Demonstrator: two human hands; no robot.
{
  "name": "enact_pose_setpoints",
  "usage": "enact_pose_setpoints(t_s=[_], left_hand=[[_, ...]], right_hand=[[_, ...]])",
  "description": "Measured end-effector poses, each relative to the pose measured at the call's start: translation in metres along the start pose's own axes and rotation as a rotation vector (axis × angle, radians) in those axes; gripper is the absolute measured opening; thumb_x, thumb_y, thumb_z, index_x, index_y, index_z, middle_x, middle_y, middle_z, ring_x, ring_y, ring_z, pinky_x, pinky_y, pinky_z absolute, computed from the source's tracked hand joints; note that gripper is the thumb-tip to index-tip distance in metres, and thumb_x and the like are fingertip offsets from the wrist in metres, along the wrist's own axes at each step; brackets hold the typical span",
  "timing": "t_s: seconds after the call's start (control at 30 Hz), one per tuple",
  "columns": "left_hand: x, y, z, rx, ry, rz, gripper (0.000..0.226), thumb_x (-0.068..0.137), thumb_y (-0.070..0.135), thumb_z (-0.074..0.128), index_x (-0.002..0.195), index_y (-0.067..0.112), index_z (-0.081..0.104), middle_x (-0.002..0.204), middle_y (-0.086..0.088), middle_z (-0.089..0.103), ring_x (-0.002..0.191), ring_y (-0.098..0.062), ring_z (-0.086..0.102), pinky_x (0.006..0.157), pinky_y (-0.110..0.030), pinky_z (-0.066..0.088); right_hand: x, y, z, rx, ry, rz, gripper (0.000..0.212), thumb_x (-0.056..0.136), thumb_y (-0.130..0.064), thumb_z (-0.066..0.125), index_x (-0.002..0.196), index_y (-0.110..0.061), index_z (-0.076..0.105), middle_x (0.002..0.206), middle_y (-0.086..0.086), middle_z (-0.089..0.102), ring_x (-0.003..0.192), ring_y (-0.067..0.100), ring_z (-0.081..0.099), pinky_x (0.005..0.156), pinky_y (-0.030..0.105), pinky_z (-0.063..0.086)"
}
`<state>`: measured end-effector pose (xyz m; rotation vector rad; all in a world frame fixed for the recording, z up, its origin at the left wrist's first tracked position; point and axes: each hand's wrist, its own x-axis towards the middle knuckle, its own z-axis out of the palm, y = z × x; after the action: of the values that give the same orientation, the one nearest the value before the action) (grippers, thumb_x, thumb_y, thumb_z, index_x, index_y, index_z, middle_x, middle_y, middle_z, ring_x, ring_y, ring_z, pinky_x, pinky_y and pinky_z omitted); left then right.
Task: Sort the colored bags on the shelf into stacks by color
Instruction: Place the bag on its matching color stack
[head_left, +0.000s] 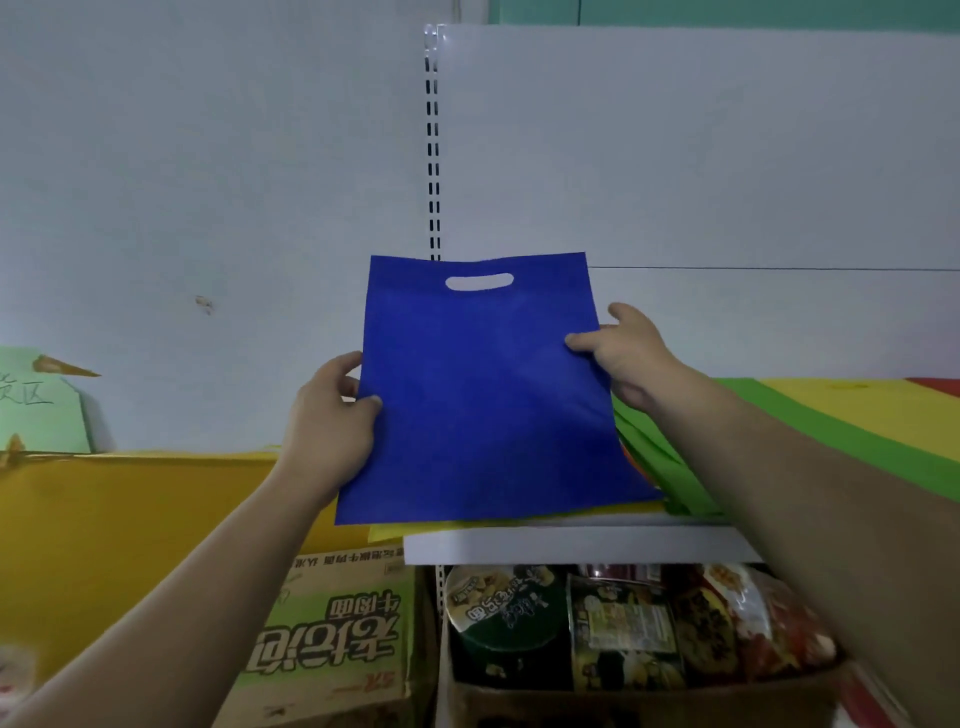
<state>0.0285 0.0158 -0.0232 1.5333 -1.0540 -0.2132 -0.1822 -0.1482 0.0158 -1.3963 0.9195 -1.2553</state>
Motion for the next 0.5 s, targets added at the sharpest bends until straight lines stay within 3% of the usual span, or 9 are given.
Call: enact_pose_setpoints(t_s=[0.07,0.13,0.3,0.5], left_hand=[[-0.006,0.005,-0.004,-0.025,-0.013,0.055,0.043,0.096,0.009,0.046,0.134,0.028,0.045,0.091,0.01,0.055,0.083,-0.013,0.059,0.066,-0.037,0.055],[-0.011,0.009,-0.006,-0.047,-0.024,0.107,0.043,0.095,0.009,0.047,0.132,0.032,0.046,0.092,0.01,0.054,0.084,-0.013,0.059,0.064,-0.035,0.053],[-0.024,0.019,-0.003,-0.154,-0.054,0.155,0.045,0.095,0.012,0.05,0.129,0.041,0.045,0.094,0.011,0.056,0.078,-0.003,0.06,0.065,-0.035,0.053],[-0.051,0.041,0.027,-0.226,-0.142,0.202,0.044,0.093,0.012,0.051,0.126,0.042,0.048,0.086,0.012,0.054,0.081,-0.009,0.057,0.064,-0.036,0.049]], right_hand=[[-0.008,-0.003,-0.005,-0.005,0.043,-0.028,0.038,0.083,0.002,0.065,0.12,-0.002,0.058,0.112,0.016,0.067,0.084,0.024,0.069,0.064,0.033,0.057],[-0.021,-0.004,-0.011,-0.024,0.101,-0.09,0.009,0.086,-0.001,0.062,0.091,-0.007,0.067,0.098,0.014,0.071,0.075,0.022,0.069,0.066,0.034,0.058],[-0.058,-0.014,-0.035,0.007,0.289,-0.279,0.009,0.091,-0.011,0.059,0.084,-0.016,0.063,0.084,0.002,0.07,0.076,0.018,0.067,0.073,0.034,0.058],[-0.108,-0.021,-0.09,-0.06,0.433,-0.33,0.009,0.095,-0.02,0.054,0.103,-0.018,0.058,0.09,-0.004,0.07,0.081,0.012,0.068,0.066,0.026,0.055]])
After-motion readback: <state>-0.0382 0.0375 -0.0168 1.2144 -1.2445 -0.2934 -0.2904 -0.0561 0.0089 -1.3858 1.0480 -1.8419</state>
